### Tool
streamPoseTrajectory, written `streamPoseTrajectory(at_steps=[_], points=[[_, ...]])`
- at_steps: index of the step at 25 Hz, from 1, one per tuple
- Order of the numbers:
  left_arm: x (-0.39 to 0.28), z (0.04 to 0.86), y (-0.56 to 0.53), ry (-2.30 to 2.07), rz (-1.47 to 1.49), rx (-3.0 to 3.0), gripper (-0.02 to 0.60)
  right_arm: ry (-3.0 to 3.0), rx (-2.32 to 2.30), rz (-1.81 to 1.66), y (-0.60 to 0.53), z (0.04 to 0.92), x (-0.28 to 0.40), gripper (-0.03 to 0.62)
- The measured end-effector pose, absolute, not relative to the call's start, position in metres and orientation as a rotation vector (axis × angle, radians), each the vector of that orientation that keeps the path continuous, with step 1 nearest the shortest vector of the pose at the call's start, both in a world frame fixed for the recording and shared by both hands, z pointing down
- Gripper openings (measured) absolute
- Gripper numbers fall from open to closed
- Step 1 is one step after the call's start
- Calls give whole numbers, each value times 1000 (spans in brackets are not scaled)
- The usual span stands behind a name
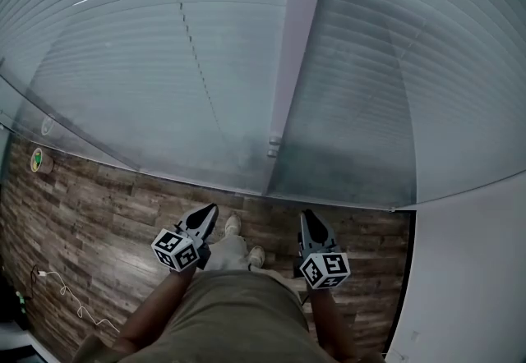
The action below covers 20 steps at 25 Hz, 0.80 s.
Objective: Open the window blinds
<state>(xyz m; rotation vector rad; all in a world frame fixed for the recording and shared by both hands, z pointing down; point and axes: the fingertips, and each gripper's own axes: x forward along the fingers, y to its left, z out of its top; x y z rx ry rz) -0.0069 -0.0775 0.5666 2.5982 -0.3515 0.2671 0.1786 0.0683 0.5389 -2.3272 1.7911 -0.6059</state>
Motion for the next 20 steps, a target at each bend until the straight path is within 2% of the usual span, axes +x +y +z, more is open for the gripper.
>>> streamPoseTrajectory(at_steps=[20], points=[[73, 563, -192, -129, 259, 2611, 14, 1685, -2428, -607, -37, 529, 216, 40]])
